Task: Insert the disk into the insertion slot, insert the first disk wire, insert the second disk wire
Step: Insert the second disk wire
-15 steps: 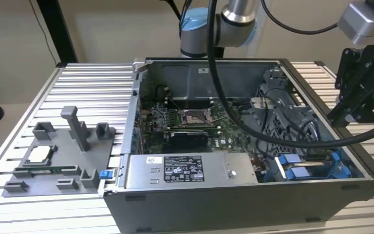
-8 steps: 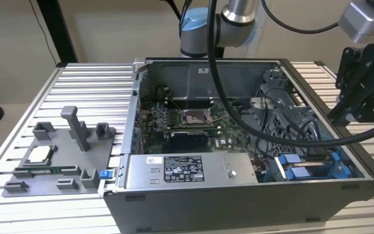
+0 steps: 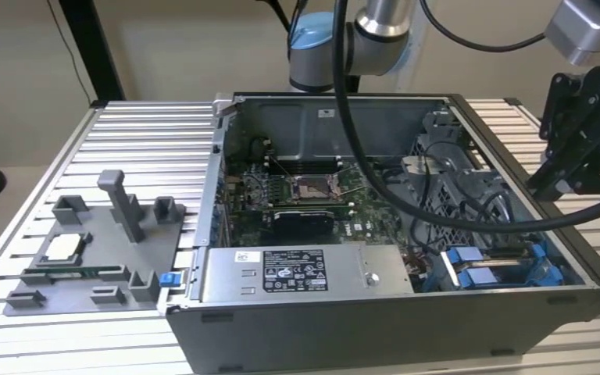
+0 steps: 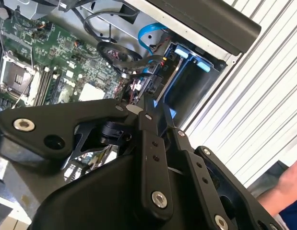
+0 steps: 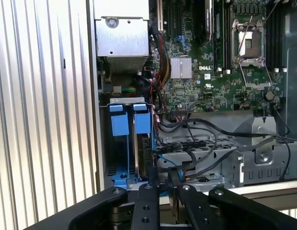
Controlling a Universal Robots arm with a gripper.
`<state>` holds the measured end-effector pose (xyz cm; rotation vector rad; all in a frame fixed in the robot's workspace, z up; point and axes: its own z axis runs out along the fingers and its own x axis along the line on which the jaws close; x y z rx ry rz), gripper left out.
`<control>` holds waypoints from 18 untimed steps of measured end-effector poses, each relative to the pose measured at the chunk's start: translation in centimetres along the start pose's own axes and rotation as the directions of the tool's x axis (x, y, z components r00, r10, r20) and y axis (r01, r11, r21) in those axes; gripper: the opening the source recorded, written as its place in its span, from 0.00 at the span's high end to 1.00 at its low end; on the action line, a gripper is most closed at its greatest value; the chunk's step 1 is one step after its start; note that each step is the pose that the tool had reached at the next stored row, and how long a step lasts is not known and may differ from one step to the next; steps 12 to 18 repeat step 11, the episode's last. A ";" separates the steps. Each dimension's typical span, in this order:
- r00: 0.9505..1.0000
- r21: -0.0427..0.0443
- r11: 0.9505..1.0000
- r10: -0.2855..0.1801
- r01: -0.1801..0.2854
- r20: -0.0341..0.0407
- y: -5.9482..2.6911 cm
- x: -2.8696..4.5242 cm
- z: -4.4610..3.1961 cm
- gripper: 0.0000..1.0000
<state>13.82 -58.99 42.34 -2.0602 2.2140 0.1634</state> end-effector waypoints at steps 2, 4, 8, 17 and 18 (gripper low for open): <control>1.000 0.000 1.000 0.000 0.000 0.000 0.00 -0.01 -0.08 0.00; 1.000 0.000 1.000 0.000 0.000 0.000 0.00 -0.02 -0.14 0.00; 1.000 0.000 1.000 0.000 0.000 0.000 0.00 -0.03 -0.18 0.00; 1.000 0.000 1.000 0.000 0.000 0.000 0.00 -0.03 -0.21 0.00; 1.000 0.000 1.000 0.000 0.000 0.000 0.00 -0.03 -0.21 0.00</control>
